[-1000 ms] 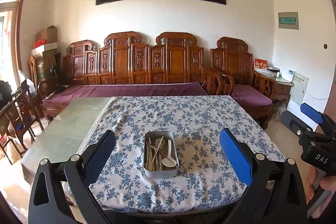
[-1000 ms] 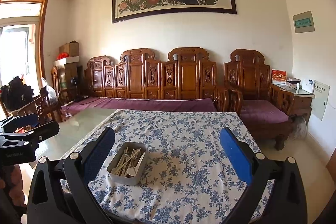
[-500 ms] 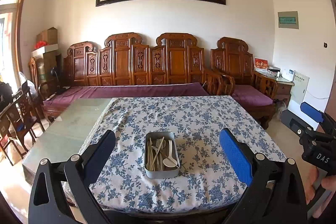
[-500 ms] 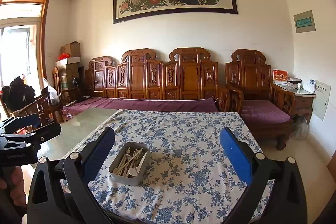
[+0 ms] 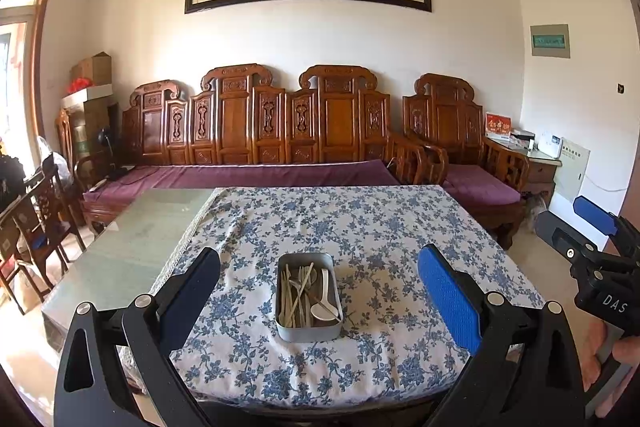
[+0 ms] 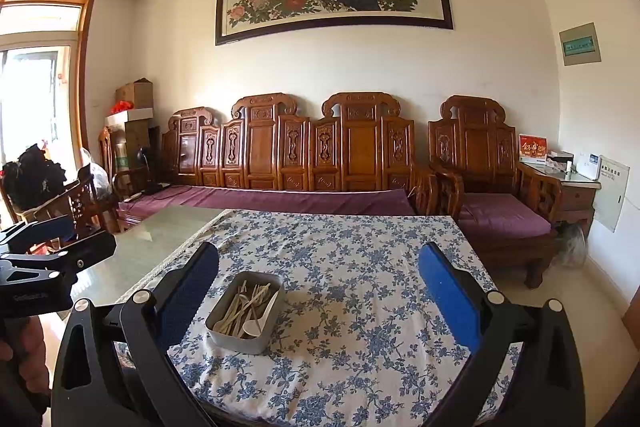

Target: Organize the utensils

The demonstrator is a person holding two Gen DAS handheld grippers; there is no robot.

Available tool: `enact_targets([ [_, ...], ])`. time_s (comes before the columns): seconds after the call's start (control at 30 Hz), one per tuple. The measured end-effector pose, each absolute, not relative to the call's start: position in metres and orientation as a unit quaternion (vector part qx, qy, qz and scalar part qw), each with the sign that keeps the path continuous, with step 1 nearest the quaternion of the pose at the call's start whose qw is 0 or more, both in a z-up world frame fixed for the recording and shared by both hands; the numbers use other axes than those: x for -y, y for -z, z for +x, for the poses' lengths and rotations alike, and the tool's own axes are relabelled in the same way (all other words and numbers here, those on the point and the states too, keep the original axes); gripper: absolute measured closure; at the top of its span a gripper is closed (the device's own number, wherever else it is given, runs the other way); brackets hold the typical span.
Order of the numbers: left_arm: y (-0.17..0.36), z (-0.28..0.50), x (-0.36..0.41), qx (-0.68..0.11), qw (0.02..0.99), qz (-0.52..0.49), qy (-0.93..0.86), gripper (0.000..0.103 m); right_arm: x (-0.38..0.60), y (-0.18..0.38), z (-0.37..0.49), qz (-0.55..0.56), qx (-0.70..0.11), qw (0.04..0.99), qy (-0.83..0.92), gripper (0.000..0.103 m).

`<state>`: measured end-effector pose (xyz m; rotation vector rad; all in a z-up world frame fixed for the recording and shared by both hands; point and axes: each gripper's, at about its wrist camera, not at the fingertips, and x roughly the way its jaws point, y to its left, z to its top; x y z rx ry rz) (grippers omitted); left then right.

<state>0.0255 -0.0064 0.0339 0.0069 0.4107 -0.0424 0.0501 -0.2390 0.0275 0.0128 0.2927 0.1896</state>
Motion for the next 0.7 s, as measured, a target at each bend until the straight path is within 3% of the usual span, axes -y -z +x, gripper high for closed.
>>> enact_targets([
  [0.7,-0.0373,0.0231,0.0081,-0.197,0.980,0.004,0.022,0.007,0.2390,-0.0278,0.0497,0.006,-0.146,0.985,-0.094,0.002],
])
